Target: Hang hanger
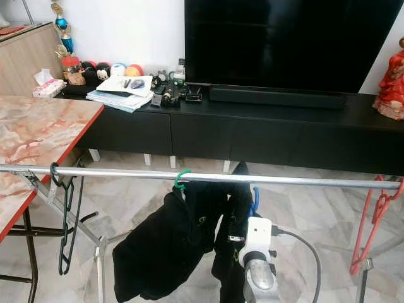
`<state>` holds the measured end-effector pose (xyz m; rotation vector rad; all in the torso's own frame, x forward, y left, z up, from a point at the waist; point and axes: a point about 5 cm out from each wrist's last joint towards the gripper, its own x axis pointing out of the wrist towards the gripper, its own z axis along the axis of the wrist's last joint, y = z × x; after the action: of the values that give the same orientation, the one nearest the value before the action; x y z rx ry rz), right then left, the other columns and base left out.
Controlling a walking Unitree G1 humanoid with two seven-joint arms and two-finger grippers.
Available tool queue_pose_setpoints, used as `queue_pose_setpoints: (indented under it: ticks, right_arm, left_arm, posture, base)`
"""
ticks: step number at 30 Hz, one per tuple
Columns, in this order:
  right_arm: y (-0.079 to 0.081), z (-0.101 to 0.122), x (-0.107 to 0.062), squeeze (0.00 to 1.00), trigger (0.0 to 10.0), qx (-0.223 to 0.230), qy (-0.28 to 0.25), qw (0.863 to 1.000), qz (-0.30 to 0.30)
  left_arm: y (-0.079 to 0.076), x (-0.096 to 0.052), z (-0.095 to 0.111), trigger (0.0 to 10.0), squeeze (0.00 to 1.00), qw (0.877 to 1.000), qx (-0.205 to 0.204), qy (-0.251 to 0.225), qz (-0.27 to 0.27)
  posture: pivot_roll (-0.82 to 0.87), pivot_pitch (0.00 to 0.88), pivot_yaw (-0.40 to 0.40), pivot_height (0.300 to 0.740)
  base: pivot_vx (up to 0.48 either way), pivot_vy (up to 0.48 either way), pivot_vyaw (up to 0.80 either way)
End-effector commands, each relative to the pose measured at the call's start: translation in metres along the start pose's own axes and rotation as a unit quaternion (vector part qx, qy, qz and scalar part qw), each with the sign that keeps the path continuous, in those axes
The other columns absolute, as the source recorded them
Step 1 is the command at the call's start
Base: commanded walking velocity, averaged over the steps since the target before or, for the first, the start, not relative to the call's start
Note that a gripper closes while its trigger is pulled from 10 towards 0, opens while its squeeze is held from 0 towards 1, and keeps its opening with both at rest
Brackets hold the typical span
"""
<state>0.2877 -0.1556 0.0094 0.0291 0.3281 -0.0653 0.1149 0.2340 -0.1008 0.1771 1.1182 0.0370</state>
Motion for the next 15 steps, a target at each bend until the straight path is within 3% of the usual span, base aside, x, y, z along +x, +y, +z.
queue_pose_setpoints:
  ticks: [1,15]
  right_arm:
    - [-0.0042,0.0105,0.0029,0.00,10.0,0.000,-0.018,1.000,-0.009]
    - [-0.0019,0.0147,0.0066,0.00,10.0,0.005,-0.018,1.000,-0.019]
  left_arm:
    - [-0.0003,-0.0005,-0.0039,10.0,0.00,1.000,-0.005,0.009,0.002]
    - [0.0029,-0.0004,-0.0024,10.0,0.00,1.000,0.006,0.010,0.005]
  posture:
    - [0.18,0.000,-0.012,0.740]
    - [0.15,0.000,0.004,0.740]
  base:
    - [-0.319,0.000,0.00]
    - [-0.341,0.000,0.00]
